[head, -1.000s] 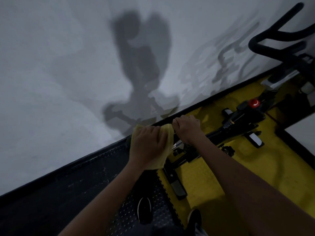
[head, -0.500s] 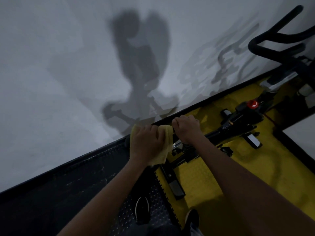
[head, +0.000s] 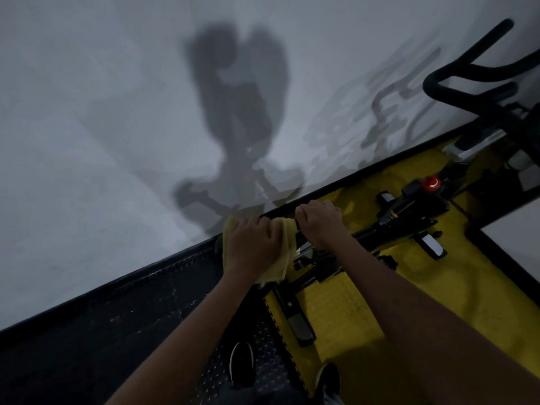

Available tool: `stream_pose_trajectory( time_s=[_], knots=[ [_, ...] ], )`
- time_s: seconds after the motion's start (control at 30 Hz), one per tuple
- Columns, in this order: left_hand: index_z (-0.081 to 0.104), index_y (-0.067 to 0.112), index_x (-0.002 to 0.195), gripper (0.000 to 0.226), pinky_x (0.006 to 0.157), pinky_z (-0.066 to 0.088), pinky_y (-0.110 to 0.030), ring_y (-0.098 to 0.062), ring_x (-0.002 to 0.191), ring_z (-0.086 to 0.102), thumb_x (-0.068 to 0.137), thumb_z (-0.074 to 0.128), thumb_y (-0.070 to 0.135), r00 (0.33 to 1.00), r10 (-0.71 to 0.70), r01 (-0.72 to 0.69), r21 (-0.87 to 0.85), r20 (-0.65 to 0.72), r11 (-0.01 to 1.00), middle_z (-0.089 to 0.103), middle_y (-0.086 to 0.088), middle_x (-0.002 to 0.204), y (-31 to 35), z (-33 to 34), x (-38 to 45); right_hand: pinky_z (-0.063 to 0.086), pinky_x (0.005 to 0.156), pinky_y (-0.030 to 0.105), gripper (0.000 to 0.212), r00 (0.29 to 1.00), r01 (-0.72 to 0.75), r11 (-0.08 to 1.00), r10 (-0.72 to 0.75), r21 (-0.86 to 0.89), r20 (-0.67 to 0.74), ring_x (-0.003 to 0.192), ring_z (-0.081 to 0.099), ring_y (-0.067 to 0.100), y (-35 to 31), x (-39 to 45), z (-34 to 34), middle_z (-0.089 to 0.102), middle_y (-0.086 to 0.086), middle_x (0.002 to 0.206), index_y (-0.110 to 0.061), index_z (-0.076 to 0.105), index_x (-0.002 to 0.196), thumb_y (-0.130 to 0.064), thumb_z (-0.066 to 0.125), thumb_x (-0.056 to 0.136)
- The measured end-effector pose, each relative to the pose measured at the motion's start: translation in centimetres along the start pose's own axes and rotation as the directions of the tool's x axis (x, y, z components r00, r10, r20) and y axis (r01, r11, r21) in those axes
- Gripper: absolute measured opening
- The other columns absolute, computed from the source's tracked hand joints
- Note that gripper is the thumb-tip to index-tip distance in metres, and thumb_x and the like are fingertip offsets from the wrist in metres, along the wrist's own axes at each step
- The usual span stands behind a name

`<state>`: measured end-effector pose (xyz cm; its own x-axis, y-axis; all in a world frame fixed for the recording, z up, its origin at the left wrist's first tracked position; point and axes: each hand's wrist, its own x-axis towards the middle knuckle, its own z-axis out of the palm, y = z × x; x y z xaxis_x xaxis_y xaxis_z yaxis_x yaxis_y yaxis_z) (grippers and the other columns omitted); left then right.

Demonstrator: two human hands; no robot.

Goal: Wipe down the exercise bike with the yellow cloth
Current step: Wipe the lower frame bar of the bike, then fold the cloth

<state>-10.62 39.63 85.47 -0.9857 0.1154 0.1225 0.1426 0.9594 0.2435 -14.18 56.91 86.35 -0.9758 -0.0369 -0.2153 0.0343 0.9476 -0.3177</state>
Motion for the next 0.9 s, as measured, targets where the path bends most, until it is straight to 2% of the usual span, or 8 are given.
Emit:
stream_pose_trajectory(
  time_s=[0.1,0.23,0.33,0.43,0.57,0.73,0.83,0.9],
  knots=[
    [0.055,0.035,0.131,0.057,0.103,0.032,-0.039,-0.021,0.118,0.046,0.093,0.028,0.068,0.985,0.053,-0.029,-0.148,0.162,0.989,0.052,-0.001,0.13,-3.3,-0.8,-1.5,0.033,0.098,0.044,0.045,1.0,0.008,1.0,-0.008,-0.015,-0.003,0.115,0.047,0.033,0.0,0.0,-0.1,0.059,0.009,0.116,-0.013,0.062,0.107,-0.038,0.025,0.109],
    [0.036,0.054,0.136,0.069,0.115,0.02,-0.054,-0.038,0.142,0.019,0.075,0.052,0.083,0.895,-0.216,0.331,-0.258,0.39,0.907,0.023,-0.013,0.153,-4.9,-2.6,-1.4,0.031,0.105,0.048,0.062,0.996,-0.021,0.994,0.03,-0.104,0.084,0.126,0.046,0.036,-0.8,-0.1,-1.0,0.059,0.012,0.128,-0.016,0.066,0.117,-0.053,0.018,0.106],
    [0.018,0.038,0.145,0.112,0.108,0.035,-0.056,-0.041,0.136,0.024,0.058,0.074,0.079,0.778,-0.38,0.584,-0.353,0.499,0.731,0.023,-0.014,0.146,-4.9,-3.5,-1.1,0.02,0.113,0.054,0.086,0.978,-0.027,0.986,0.06,-0.166,0.198,0.137,0.04,0.035,-2.1,-0.4,-2.3,0.054,0.012,0.141,-0.027,0.072,0.117,-0.077,0.005,0.095],
    [0.012,0.016,0.15,0.129,0.108,0.039,-0.054,-0.04,0.137,0.027,0.055,0.077,0.076,0.743,-0.434,0.634,-0.327,0.51,0.701,0.023,-0.016,0.148,-4.8,-4.7,-1.1,0.01,0.117,0.057,0.098,0.98,0.057,0.987,-0.027,-0.149,0.196,0.137,0.043,0.027,-3.6,-1.3,-2.1,0.053,0.007,0.143,-0.028,0.073,0.116,-0.09,0.005,0.08],
    [0.038,0.004,0.143,0.104,0.103,0.045,-0.047,-0.037,0.127,0.047,0.07,0.07,0.071,0.78,-0.412,0.583,-0.308,0.471,0.752,0.047,-0.017,0.137,-6.0,-5.6,-1.3,0.01,0.118,0.054,0.08,0.988,0.058,0.998,-0.055,-0.017,0.143,0.12,0.054,0.021,-6.2,-1.8,-0.2,0.061,0.001,0.121,-0.022,0.065,0.115,-0.089,0.039,0.08],
    [0.053,0.02,0.09,0.021,0.059,0.039,-0.015,-0.009,0.077,0.052,0.092,0.067,0.035,0.851,-0.334,0.523,-0.592,0.406,0.614,0.052,0.011,0.081,-8.7,-6.2,-1.8,0.009,0.12,0.047,0.036,1.0,0.005,0.985,-0.01,0.172,0.026,0.106,0.061,0.022,-9.0,-2.5,0.0,0.062,-0.006,0.089,-0.024,0.055,0.116,-0.052,0.061,0.094],
    [0.064,0.011,0.097,0.025,0.076,0.055,-0.03,-0.02,0.089,0.063,0.091,0.069,0.035,0.798,-0.293,0.603,-0.702,0.527,0.38,0.065,-0.003,0.094,-10.2,-6.4,-2.2,0.022,0.114,0.043,0.019,0.997,0.053,0.96,-0.035,0.274,-0.069,0.09,0.062,0.022,-10.7,-3.0,0.1,0.066,-0.001,0.084,-0.023,0.053,0.102,-0.036,0.064,0.094],
    [0.067,0.014,0.095,0.019,0.088,0.054,-0.039,-0.025,0.098,0.064,0.092,0.069,0.032,0.763,-0.289,0.642,-0.731,0.579,0.232,0.068,-0.004,0.098,-11.4,-6.9,-2.6,0.044,0.093,0.039,0.018,0.994,0.082,0.909,-0.045,0.408,-0.099,0.085,0.063,0.022,-11.9,-3.4,0.0,0.066,0.0,0.085,-0.024,0.052,0.098,-0.029,0.068,0.091]
  ],
)
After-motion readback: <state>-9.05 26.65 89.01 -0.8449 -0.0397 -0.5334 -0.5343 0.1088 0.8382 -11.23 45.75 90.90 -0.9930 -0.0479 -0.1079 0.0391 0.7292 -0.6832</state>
